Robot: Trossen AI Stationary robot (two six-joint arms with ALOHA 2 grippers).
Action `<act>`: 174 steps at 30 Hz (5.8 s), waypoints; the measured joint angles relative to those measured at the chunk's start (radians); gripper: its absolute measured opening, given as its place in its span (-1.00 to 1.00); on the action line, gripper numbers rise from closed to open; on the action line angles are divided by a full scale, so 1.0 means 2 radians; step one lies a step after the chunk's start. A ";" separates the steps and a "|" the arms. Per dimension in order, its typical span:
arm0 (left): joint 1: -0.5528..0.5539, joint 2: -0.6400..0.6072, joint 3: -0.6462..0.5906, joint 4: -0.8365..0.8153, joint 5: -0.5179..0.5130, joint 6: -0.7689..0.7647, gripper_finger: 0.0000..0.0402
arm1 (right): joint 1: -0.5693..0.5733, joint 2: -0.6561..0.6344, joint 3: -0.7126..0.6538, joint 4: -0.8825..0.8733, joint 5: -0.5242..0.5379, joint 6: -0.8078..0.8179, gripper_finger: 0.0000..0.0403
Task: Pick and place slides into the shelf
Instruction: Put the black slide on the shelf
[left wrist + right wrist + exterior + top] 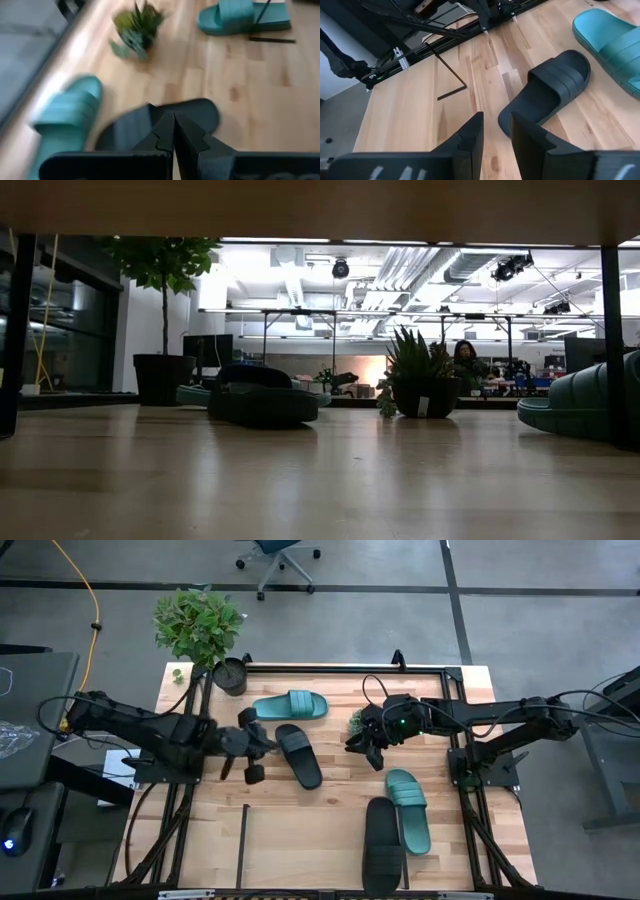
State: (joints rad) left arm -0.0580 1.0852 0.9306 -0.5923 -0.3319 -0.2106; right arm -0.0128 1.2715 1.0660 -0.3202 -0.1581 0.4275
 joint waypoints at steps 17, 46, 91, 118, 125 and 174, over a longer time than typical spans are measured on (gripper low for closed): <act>0.224 0.085 0.013 -0.005 0.279 0.013 -1.00 | 0.009 -0.001 0.000 0.002 0.005 0.000 -0.58; 0.320 0.227 0.012 0.033 0.416 0.025 -0.19 | 0.045 -0.001 0.000 0.002 0.027 0.006 -0.58; 0.320 0.310 0.012 0.064 0.432 -0.016 -0.19 | 0.080 -0.001 0.000 -0.001 0.038 0.031 -0.58; 0.319 0.335 0.012 0.054 0.492 -0.016 -0.19 | 0.080 -0.001 0.000 -0.005 0.051 0.004 -0.58; 0.321 0.340 0.012 0.068 0.504 -0.015 -0.19 | 0.080 -0.001 0.000 -0.013 0.053 0.004 -0.58; 0.316 0.220 0.040 0.073 0.471 -0.021 -0.99 | 0.080 -0.004 0.000 -0.017 0.068 0.023 -0.58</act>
State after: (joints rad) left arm 0.5747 1.5244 1.0111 -0.4453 0.6098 -0.2523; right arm 0.1467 1.2640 1.0668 -0.3540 -0.0228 0.4744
